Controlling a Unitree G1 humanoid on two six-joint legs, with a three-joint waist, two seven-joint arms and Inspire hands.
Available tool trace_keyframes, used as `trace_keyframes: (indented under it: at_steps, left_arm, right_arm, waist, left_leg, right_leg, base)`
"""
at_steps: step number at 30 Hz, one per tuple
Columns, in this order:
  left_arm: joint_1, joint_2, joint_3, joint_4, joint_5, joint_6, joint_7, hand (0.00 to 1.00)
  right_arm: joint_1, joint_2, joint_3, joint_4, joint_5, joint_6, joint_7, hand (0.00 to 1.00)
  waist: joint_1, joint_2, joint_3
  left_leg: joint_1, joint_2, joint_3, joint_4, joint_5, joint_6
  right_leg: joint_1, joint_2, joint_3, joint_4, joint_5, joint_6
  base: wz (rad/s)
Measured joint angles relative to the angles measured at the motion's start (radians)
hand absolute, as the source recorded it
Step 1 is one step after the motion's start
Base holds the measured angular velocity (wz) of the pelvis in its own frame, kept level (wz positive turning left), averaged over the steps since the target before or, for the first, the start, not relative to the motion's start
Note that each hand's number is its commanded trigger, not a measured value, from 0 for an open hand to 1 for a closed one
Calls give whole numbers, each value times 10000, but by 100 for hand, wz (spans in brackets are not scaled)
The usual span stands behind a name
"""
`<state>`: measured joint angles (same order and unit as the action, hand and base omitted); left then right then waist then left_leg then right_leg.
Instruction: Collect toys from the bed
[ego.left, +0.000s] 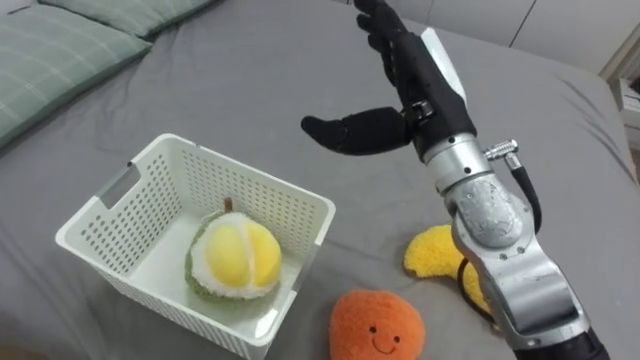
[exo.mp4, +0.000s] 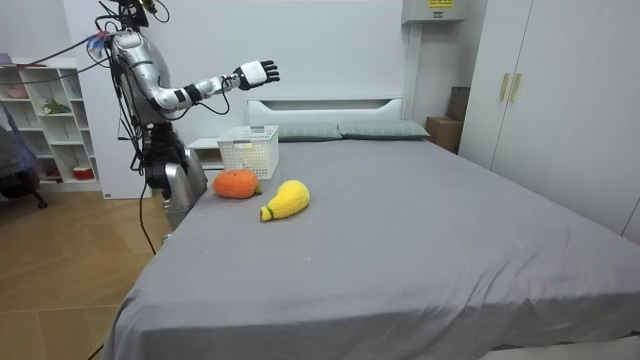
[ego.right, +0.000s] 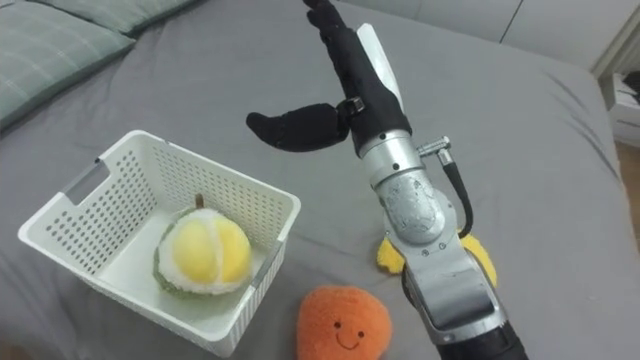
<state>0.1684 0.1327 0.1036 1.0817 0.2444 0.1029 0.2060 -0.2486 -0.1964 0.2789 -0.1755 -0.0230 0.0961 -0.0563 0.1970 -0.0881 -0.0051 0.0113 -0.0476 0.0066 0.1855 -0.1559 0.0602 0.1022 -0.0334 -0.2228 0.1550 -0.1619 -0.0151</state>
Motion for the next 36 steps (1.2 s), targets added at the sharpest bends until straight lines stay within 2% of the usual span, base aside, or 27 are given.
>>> trace_keyframes:
  at_steps: [3, 5, 7, 12, 16, 19, 24, 29, 31, 36]
  left_arm:
    - [2, 5, -2, -1, -2, 0, -16, 0]
    - [6, 11, 3, -6, -1, 6, -16, 0]
    - [35, -1, 3, -140, 32, 36, -18, 0]
    - [117, -30, 147, -658, 33, 58, -1, 0]
    - [332, -32, 209, -933, 47, 2, 100, 0]
    - [426, -32, 404, -934, 41, 0, 208, 0]
    - [661, -28, 487, -935, 44, 4, 209, 0]
    - [696, 6, 477, -926, 21, 13, 209, 0]
    - [691, 32, 481, -885, -6, 12, 209, 0]
    - [697, 50, 330, -794, -15, 5, 206, 0]
  right_arm:
    - [4, -24, 0, 0, 8, -2, -48, 0]
    - [12, -43, 0, 0, 10, -2, -89, 0]
    - [139, -46, -28, 12, 9, -11, -163, 0]
    - [987, -49, -580, 344, -259, -80, -412, 0]
    - [1582, -216, -1037, 1062, -848, -77, -696, 0]
    - [1959, -358, -1292, 1354, -823, -78, -749, 0]
    - [1980, -524, -1966, 1873, -1014, -82, -1074, 0]
    - [1984, -712, -2123, 2450, -1025, -106, -1308, 0]
    - [1984, -828, -2163, 2875, -1032, -109, -1302, 0]
    - [1929, -882, -2491, 3672, -1035, -120, -1297, 0]
  waist:
    - [-31, 13, 43]
    - [-78, 11, 99]
    - [-231, 2, 126]
    - [-326, -21, 118]
    - [-337, -65, 87]
    - [-597, -111, 57]
    - [-825, -130, 47]
    - [-946, -186, 50]
    - [-1105, -255, 17]
    - [-1151, -250, 25]
  left_leg:
    - [-16, 1, -6, 5, -8, 5]
    - [-37, 1, -14, 24, -14, 8]
    - [-126, -9, -80, 74, -17, 12]
    - [-185, -15, -39, 146, -49, 47]
    - [-169, 2, 98, 125, -62, 68]
    - [-153, 1, 104, 118, -63, 69]
    - [17, 22, 236, 36, -61, 69]
    - [58, 33, 334, -19, -64, 68]
    - [-61, 30, 359, -15, -61, 72]
    - [-208, 37, 514, 4, -69, 103]
  right_leg:
    - [-7, -2, 3, -1, 0, 0]
    - [-9, -2, -9, -2, 0, 0]
    - [-38, 1, -30, -14, 7, 11]
    - [-65, -19, -112, -12, 25, 41]
    - [-109, -19, 6, -12, 34, 56]
    - [-101, -21, 14, -10, 35, 58]
    - [-56, -7, 182, -7, 35, 58]
    - [-75, 3, 318, 5, 36, 59]
    - [-214, -2, 327, 21, 50, 68]
    - [-470, 1, 518, 147, 65, 92]
  base:
    - [0]
    - [2]
    - [10]
    - [1]
    - [-10]
    - [-1]
    - [-9]
    - [-9]
    - [0]
    - [-10]
